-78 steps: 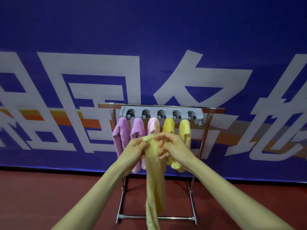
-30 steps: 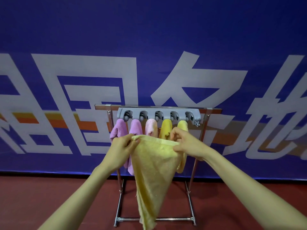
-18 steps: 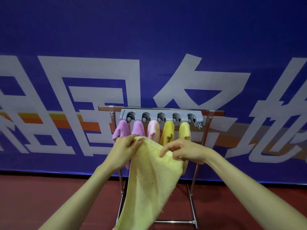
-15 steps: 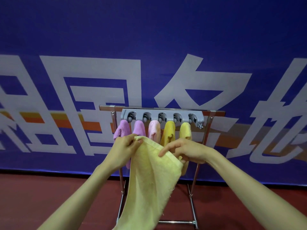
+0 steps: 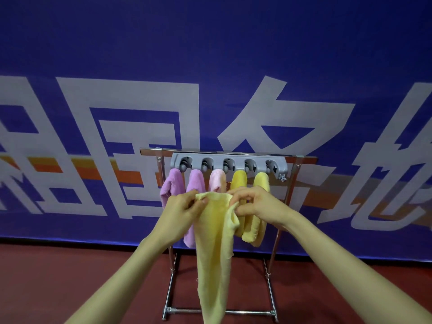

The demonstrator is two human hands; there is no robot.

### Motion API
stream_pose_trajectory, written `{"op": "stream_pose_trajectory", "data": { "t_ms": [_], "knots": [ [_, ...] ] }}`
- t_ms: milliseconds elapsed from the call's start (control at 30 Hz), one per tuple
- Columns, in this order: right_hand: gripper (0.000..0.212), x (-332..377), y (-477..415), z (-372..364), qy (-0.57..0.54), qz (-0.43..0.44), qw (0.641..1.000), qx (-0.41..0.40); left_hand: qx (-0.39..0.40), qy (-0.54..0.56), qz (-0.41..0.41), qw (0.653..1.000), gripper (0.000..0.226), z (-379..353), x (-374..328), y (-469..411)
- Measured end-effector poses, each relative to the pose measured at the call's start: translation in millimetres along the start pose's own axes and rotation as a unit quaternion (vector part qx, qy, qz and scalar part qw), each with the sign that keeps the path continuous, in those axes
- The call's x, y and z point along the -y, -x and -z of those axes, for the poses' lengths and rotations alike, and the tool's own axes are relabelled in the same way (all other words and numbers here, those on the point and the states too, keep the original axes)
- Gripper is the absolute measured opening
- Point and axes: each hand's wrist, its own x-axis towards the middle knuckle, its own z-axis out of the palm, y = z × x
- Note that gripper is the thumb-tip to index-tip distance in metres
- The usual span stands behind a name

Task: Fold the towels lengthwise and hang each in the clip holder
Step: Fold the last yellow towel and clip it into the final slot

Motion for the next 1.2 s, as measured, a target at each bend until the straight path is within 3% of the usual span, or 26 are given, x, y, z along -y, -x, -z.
{"op": "stream_pose_trajectory", "data": {
  "t_ms": [100,200,400,533,633,700,900,1033,1200],
  "knots": [
    [0.007,2,-4,-8,-0.072,0.016,0.996,-0.043,-0.014,0.011,-0.003,1.0,0.053,-5,-4,0],
    [0.017,7,-10,-14,-0.087,0.034,0.992,-0.085,-0.014,0.024,-0.006,1.0,0.036,-8,-6,-1],
    [0.015,9,-19,-17,-0.087,0.053,0.979,-0.175,-0.028,0.029,-0.023,0.999,0.021,-8,-12,-3],
    [0.024,18,-19,-17,-0.072,0.051,0.978,-0.186,-0.066,0.084,-0.013,0.994,0.006,-10,-15,-3],
    [0.022,27,-17,-14,-0.022,0.061,0.982,-0.18,-0.086,0.155,-0.017,0.984,0.008,-13,-13,-3],
    [0.013,34,-16,-14,-0.018,0.062,0.982,-0.178,-0.067,0.176,-0.034,0.982,0.004,-14,-9,-1],
    [0.006,56,-18,-4,-0.038,0.075,0.974,-0.212,0.023,0.181,-0.068,0.981,0.03,-20,5,1],
    [0.008,78,-22,3,-0.121,0.082,0.956,-0.256,0.003,0.146,-0.086,0.986,0.025,-27,2,-4],
    [0.015,108,-28,15,-0.199,0.105,0.927,-0.299,0.015,0.121,-0.021,0.992,0.01,-41,8,-17]
  ]
}}
